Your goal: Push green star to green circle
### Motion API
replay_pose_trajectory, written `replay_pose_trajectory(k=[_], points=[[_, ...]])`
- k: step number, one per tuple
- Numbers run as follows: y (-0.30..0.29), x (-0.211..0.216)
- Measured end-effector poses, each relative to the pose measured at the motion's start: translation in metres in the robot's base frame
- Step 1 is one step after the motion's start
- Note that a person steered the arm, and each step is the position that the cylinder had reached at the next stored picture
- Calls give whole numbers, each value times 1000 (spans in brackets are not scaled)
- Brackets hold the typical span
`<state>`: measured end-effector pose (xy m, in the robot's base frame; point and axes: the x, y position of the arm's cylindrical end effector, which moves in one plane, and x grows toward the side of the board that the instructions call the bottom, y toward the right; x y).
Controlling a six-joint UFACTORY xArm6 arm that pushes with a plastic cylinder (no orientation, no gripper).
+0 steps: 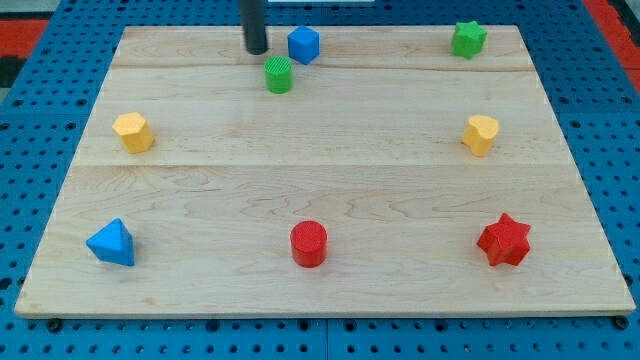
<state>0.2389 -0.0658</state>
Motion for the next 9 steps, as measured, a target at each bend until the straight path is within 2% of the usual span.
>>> replay_pose_trajectory(k=[2,3,4,5,6,7,8,9], points=[[89,14],[114,54],[196,77],[296,79],[393,27],[411,-16],[351,-28],[337,-38]])
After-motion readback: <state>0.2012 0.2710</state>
